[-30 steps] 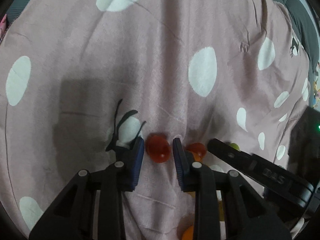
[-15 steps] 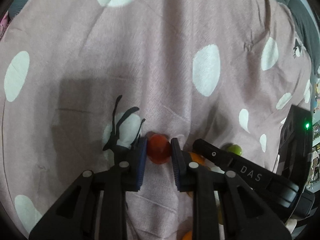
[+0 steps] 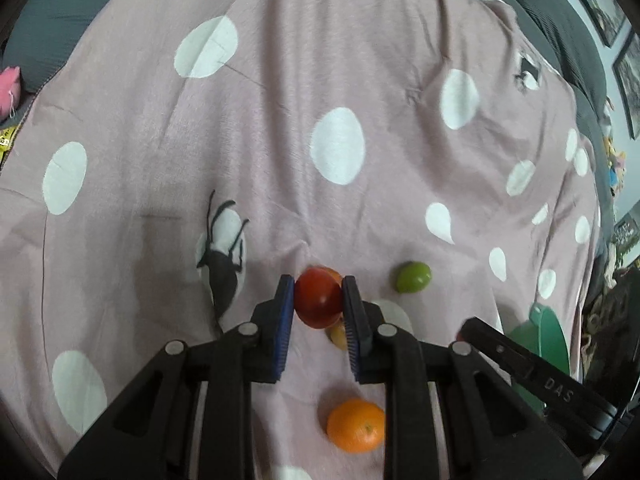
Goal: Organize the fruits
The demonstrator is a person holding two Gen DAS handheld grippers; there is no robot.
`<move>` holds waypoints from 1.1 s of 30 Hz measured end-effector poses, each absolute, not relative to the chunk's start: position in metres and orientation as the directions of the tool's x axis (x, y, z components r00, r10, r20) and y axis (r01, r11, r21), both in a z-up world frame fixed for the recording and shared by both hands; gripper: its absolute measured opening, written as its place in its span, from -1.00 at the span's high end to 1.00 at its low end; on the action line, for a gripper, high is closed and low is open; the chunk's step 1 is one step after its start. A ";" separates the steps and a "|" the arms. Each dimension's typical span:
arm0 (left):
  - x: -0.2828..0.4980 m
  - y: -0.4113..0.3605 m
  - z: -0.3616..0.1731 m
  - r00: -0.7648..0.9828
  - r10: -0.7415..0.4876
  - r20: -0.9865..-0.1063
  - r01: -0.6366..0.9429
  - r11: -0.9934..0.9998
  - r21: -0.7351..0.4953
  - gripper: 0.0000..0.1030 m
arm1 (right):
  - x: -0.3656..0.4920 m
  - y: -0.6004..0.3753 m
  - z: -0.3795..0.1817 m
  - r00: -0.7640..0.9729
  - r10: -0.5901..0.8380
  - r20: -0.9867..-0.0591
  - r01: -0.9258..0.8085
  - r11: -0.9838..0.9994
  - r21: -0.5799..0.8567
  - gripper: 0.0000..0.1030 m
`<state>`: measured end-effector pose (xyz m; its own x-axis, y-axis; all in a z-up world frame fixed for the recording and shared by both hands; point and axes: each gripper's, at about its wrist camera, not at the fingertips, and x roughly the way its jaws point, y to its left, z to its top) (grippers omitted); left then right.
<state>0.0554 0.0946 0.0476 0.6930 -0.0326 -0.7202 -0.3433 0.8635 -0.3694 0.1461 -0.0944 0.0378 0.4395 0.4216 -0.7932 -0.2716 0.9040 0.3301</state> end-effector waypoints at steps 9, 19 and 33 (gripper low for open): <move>0.045 0.062 0.058 0.714 -0.032 -0.699 -0.278 0.904 -0.326 0.56 | 0.110 -0.138 0.049 0.546 0.378 -0.748 -0.245 0.925 0.289 0.42; 0.038 0.029 0.071 0.736 -0.038 -0.676 -0.206 0.938 -0.278 0.55 | 0.095 -0.169 0.070 0.623 0.329 -0.710 -0.218 0.944 0.246 0.42; 0.046 -0.045 0.090 0.753 -0.080 -0.653 -0.078 0.974 -0.210 0.55 | 0.085 -0.207 0.101 0.697 0.323 -0.640 -0.206 0.945 0.253 0.41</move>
<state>0.0464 -0.0447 0.0903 0.7533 -0.0803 -0.6527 -0.0783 0.9745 -0.2103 0.0854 -0.2068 0.1010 0.6967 0.3233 -0.6403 -0.2061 0.9453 0.2530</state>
